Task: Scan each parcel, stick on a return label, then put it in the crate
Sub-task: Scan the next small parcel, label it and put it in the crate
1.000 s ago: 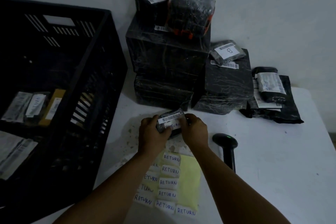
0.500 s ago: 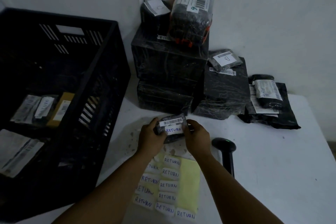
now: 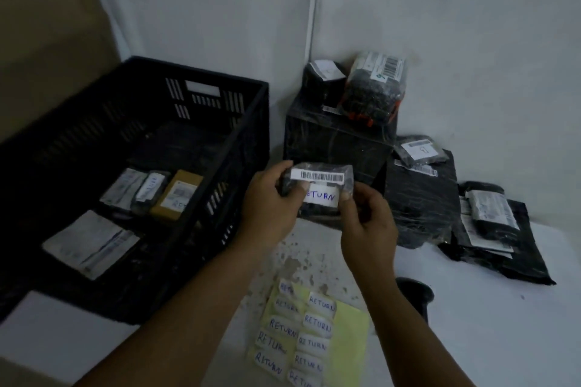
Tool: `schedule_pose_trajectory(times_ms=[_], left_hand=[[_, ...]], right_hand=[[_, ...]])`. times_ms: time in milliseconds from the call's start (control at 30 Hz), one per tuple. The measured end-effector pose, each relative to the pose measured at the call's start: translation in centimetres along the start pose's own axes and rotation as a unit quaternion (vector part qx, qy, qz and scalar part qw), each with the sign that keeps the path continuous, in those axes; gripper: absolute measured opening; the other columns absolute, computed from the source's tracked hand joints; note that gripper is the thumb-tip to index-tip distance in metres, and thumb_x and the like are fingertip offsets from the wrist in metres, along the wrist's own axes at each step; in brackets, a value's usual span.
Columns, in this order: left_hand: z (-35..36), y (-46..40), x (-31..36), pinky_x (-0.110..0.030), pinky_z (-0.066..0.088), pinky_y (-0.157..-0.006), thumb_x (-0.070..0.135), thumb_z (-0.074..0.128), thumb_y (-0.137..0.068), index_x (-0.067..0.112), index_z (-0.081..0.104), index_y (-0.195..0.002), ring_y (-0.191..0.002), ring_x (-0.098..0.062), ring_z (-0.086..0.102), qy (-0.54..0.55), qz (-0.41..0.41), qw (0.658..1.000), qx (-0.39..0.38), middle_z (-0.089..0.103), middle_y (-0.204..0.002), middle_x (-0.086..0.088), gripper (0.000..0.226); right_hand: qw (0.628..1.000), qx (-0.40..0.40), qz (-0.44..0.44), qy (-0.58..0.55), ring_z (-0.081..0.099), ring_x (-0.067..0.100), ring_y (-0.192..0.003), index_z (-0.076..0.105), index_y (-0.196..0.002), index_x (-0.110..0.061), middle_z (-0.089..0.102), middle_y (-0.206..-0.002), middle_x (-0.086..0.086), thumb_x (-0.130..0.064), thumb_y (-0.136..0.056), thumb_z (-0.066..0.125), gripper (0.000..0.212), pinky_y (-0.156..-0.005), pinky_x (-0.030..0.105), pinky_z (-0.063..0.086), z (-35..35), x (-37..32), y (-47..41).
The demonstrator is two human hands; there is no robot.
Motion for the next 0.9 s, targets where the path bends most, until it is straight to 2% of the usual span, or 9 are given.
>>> schedule_pose_trajectory(times_ms=[167, 300, 400, 467, 533, 633, 733, 800, 900], left_hand=[[-7.2, -1.4, 3.8, -0.003, 0.047, -0.067, 0.036, 0.071, -0.088, 0.032, 0.059, -0.128, -0.092, 0.008, 0.06, -0.015, 0.04, 0.998, 0.039, 0.065, -0.113, 0.015, 0.041], [-14.1, -2.6, 4.1, -0.004, 0.044, -0.069, 0.036, 0.072, -0.086, 0.034, 0.062, -0.116, -0.092, 0.006, 0.062, -0.043, 0.044, 0.996, 0.065, 0.067, -0.106, 0.018, 0.032], [-19.3, -3.9, 2.7, -0.005, 0.042, -0.066, 0.036, 0.074, -0.083, 0.035, 0.062, -0.105, -0.087, 0.012, 0.06, -0.06, 0.025, 0.995, 0.072, 0.066, -0.099, 0.022, 0.025], [-22.5, -4.8, 1.3, -0.007, 0.041, -0.07, 0.032, 0.075, -0.084, 0.036, 0.062, -0.107, -0.089, 0.013, 0.059, -0.065, 0.016, 0.995, 0.077, 0.065, -0.099, 0.023, 0.026], [-25.1, -6.0, -0.7, -0.011, 0.043, -0.075, 0.028, 0.074, -0.086, 0.034, 0.063, -0.115, -0.094, 0.006, 0.061, -0.072, 0.003, 0.994, 0.083, 0.065, -0.103, 0.02, 0.031], [-28.3, -8.1, -5.0, -0.023, 0.048, -0.082, 0.024, 0.074, -0.087, 0.024, 0.067, -0.115, -0.096, -0.012, 0.066, -0.092, -0.05, 0.989, 0.103, 0.069, -0.108, 0.006, 0.029], [-30.5, -9.7, -10.0, -0.028, 0.049, -0.083, 0.027, 0.072, -0.088, 0.014, 0.062, -0.12, -0.098, -0.019, 0.062, -0.135, -0.141, 0.973, 0.122, 0.066, -0.116, -0.005, 0.036], [-31.3, -10.4, -13.2, -0.034, 0.051, -0.089, 0.028, 0.07, -0.09, 0.009, 0.057, -0.125, -0.106, -0.027, 0.06, -0.16, -0.206, 0.958, 0.119, 0.061, -0.125, -0.012, 0.042], [-31.2, -10.6, -17.6, -0.043, 0.05, -0.099, 0.025, 0.067, -0.093, 0.001, 0.043, -0.141, -0.12, -0.037, 0.055, -0.129, -0.321, 0.932, 0.105, 0.052, -0.138, -0.02, 0.059]], right_hand=[[0.997, -0.012, -0.045, -0.054, 0.067, 0.002, -0.094, 0.061, -0.125, -0.019, 0.068, -0.106, -0.01, -0.033, -0.099, 0.06, 0.03, -0.075, 0.021, 0.058, 3.4, -6.5, -0.6], [0.993, -0.055, -0.076, -0.077, 0.067, 0.003, -0.094, 0.063, -0.123, -0.02, 0.068, -0.106, -0.007, -0.032, -0.098, 0.062, 0.027, -0.076, 0.02, 0.057, 8.4, -10.6, -0.7], [0.989, -0.092, -0.103, -0.05, 0.066, 0.004, -0.093, 0.065, -0.122, -0.018, 0.067, -0.107, -0.003, -0.034, -0.097, 0.062, 0.03, -0.079, 0.028, 0.059, 13.2, -12.9, -0.7], [0.984, -0.122, -0.129, -0.025, 0.066, 0.006, -0.091, 0.065, -0.123, -0.016, 0.068, -0.105, 0.0, -0.035, -0.097, 0.062, 0.032, -0.079, 0.033, 0.059, 16.8, -14.1, -0.7], [0.977, -0.155, -0.149, 0.012, 0.066, 0.009, -0.091, 0.063, -0.128, -0.015, 0.069, -0.104, 0.0, -0.037, -0.097, 0.062, 0.038, -0.08, 0.034, 0.058, 20.3, -14.9, -0.6], [0.968, -0.188, -0.158, 0.055, 0.064, 0.01, -0.09, 0.06, -0.133, -0.015, 0.067, -0.103, -0.001, -0.036, -0.096, 0.062, 0.043, -0.084, 0.034, 0.057, 24.5, -15.1, -0.8], [0.962, -0.199, -0.162, 0.096, 0.064, 0.012, -0.09, 0.061, -0.13, -0.018, 0.066, -0.103, -0.002, -0.038, -0.095, 0.062, 0.041, -0.083, 0.039, 0.058, 27.0, -14.6, -1.3], [0.957, -0.205, -0.158, 0.13, 0.064, 0.013, -0.089, 0.06, -0.13, -0.021, 0.066, -0.102, -0.003, -0.04, -0.095, 0.061, 0.04, -0.082, 0.04, 0.058, 27.9, -14.0, -1.5], [0.95, -0.217, -0.153, 0.164, 0.064, 0.013, -0.088, 0.06, -0.13, -0.023, 0.066, -0.099, -0.005, -0.042, -0.096, 0.059, 0.039, -0.079, 0.039, 0.058, 28.6, -13.3, -1.5]])
Point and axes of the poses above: each hand's wrist, its own y-axis away from the middle knuckle, its own z-axis out of the palm, x = y × z, the point moved 6 cm from there along -y, towards the middle knuckle
